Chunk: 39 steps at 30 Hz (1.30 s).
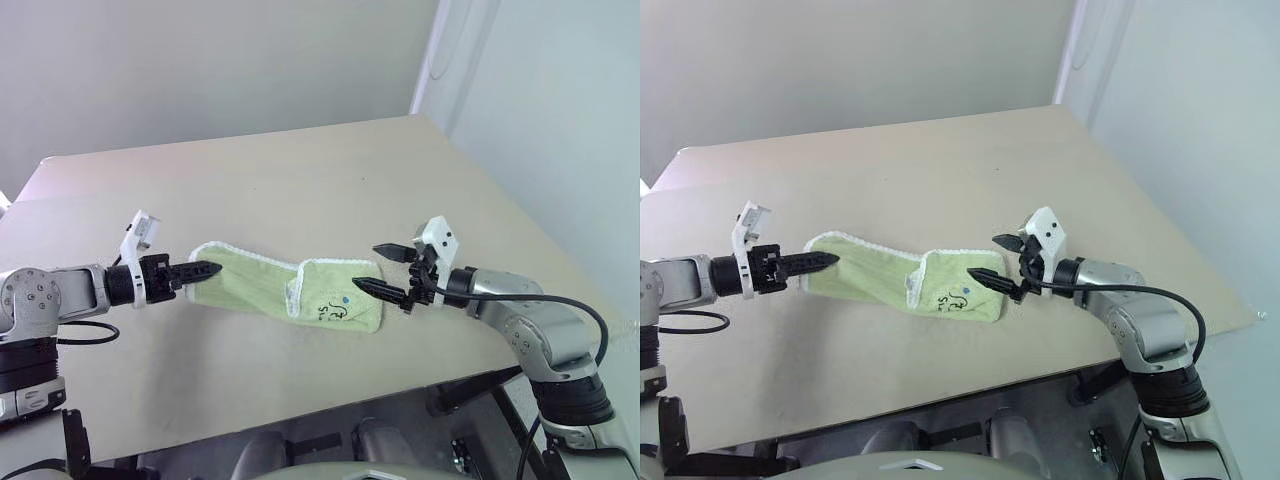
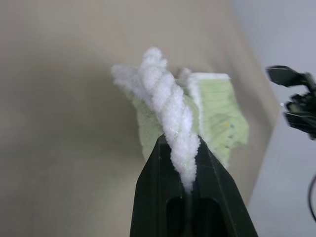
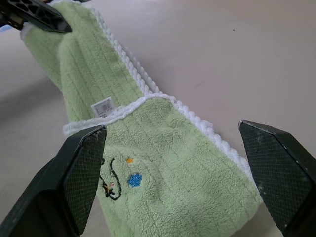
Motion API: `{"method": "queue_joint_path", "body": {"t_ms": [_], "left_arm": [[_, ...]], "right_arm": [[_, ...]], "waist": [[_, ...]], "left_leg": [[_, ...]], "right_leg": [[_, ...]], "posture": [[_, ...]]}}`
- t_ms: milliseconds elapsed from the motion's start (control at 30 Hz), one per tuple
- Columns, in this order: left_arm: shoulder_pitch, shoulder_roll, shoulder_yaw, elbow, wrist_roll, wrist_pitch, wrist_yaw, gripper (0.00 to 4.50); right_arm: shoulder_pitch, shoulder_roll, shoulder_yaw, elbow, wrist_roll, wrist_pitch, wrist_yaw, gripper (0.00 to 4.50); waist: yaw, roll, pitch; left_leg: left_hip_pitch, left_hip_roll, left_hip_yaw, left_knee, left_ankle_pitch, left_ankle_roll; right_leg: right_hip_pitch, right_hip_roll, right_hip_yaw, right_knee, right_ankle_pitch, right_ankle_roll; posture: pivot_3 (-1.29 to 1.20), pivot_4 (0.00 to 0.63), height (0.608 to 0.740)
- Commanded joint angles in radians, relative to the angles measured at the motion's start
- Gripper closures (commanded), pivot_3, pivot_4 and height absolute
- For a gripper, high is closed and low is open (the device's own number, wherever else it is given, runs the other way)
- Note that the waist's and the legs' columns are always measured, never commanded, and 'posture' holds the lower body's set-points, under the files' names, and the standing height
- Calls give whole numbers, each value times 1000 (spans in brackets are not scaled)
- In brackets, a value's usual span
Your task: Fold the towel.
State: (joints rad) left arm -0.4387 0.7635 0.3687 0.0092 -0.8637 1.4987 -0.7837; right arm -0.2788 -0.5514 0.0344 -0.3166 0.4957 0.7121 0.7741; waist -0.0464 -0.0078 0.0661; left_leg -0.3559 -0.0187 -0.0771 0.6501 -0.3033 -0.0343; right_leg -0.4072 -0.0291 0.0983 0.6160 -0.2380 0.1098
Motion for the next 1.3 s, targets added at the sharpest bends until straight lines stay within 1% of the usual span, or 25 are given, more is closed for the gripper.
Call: {"method": "queue_joint_path", "body": {"t_ms": [33, 233, 300, 433, 600, 900, 1000, 1133, 1267, 1300], "left_arm": [[-72, -15, -37, -47, -42, 41, 5, 4482], [-181, -92, -170, 20, -16, 47, 17, 4482], [-205, -126, -220, 37, -5, 29, 17, 4482], [-261, -182, -282, 107, 19, -10, 6, 4482], [-345, -267, -371, 214, 64, -81, -27, 4482], [-447, -411, -487, 373, 145, -182, -94, 4482], [-473, -462, -503, 427, 167, -204, -109, 4482], [-472, -509, -564, 434, 216, -248, -130, 4482], [-474, -549, -563, 475, 249, -285, -131, 4482], [-475, -559, -562, 479, 252, -286, -131, 4259]], "right_arm": [[6, -9, -27, -19, 5, -18, -7, 0], [46, -33, -95, -47, 36, -5, -17, 0], [69, -38, -130, -56, 52, -8, -21, 0], [98, -42, -203, -79, 91, 5, -44, 0], [193, -83, -274, -154, 123, 21, -54, 0], [274, -74, -294, -219, 137, 38, -132, 0], [291, -76, -307, -233, 143, 43, -150, 0], [308, -81, -319, -235, 141, 43, -167, 0], [311, -73, -315, -226, 128, 37, -197, 0], [314, -72, -310, -228, 127, 36, -201, 0]], "waist": [[4, 0, 0], [4, 0, 0], [3, 0, 0], [2, 0, 0], [11, 0, 0], [5, 0, 0], [5, -1, 0], [5, -1, 0], [5, -1, 0], [5, -1, 0]], "left_leg": [[0, 0, 0, 0, 0, 0], [0, -1, 0, 1, 0, 0], [0, -1, 0, 0, 0, 0], [0, -1, 0, 0, 0, 0], [0, -1, 0, 2, 0, -1], [1, -1, 1, 3, 0, -1], [0, -1, 1, 3, 0, 0], [0, -1, 1, 3, 0, 0], [0, -1, 1, 3, 0, 0], [0, -1, 1, 3, 0, 0]], "right_leg": [[0, 0, 0, 0, 0, 0], [1, 0, 0, 0, 1, 1], [1, 0, 0, 0, 2, 2], [0, 0, 0, 1, 2, 2], [2, 0, 0, 1, 2, 2], [2, 0, 1, 1, 2, 2], [2, 0, 1, 1, 2, 2], [2, 0, 1, 1, 2, 2], [2, 1, 1, 1, 2, 2], [2, 1, 1, 1, 2, 2]], "posture": [[0, 0, 740], [0, 0, 740], [0, 0, 740], [0, 0, 740], [0, 0, 740], [0, 0, 740], [0, 0, 740], [0, 0, 740], [0, 0, 740], [0, 0, 740]]}}
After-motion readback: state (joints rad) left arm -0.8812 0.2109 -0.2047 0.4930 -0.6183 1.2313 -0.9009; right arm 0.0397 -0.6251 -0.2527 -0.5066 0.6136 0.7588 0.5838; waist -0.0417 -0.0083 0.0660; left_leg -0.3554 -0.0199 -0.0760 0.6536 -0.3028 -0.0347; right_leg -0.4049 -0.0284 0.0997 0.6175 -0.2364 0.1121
